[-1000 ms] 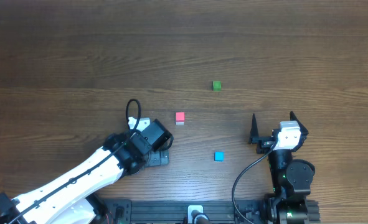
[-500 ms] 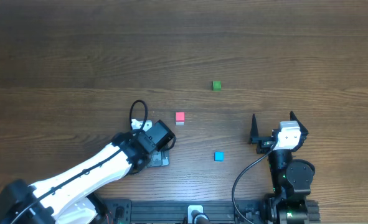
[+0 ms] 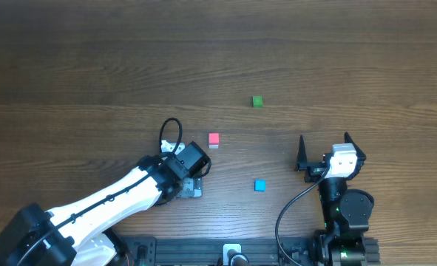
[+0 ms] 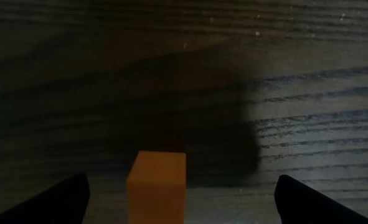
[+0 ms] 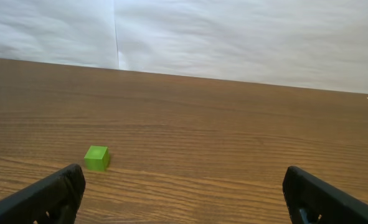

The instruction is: Stack Cubes

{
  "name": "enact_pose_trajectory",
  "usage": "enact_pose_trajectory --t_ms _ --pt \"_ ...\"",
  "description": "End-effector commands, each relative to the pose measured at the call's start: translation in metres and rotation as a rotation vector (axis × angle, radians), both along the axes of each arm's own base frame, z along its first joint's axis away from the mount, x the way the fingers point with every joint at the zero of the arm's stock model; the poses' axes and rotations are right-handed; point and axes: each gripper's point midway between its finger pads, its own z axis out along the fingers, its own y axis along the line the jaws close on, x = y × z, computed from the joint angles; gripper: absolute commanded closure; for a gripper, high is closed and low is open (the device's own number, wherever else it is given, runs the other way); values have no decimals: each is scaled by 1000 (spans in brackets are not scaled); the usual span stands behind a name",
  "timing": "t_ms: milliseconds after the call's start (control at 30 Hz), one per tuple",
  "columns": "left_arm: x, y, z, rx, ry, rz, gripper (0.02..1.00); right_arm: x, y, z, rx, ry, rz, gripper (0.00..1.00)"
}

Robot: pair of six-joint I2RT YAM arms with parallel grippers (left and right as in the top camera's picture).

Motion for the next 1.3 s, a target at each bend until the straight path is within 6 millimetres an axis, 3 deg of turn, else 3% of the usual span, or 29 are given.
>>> enact_pose_trajectory --t_ms 33,333,1000,1300 --pt "0 6 -6 20 -6 -19 60 0 -1 -1 2 -2 -2 7" --pt "-1 8 -16 3 -12 -12 75 0 -1 -1 2 -2 -2 7" --pt "-2 6 -16 -5 -4 -13 641 0 -1 -1 3 -2 -2 7" --pt "-2 4 -16 -15 -3 -14 768 0 -1 -1 3 -2 -2 7"
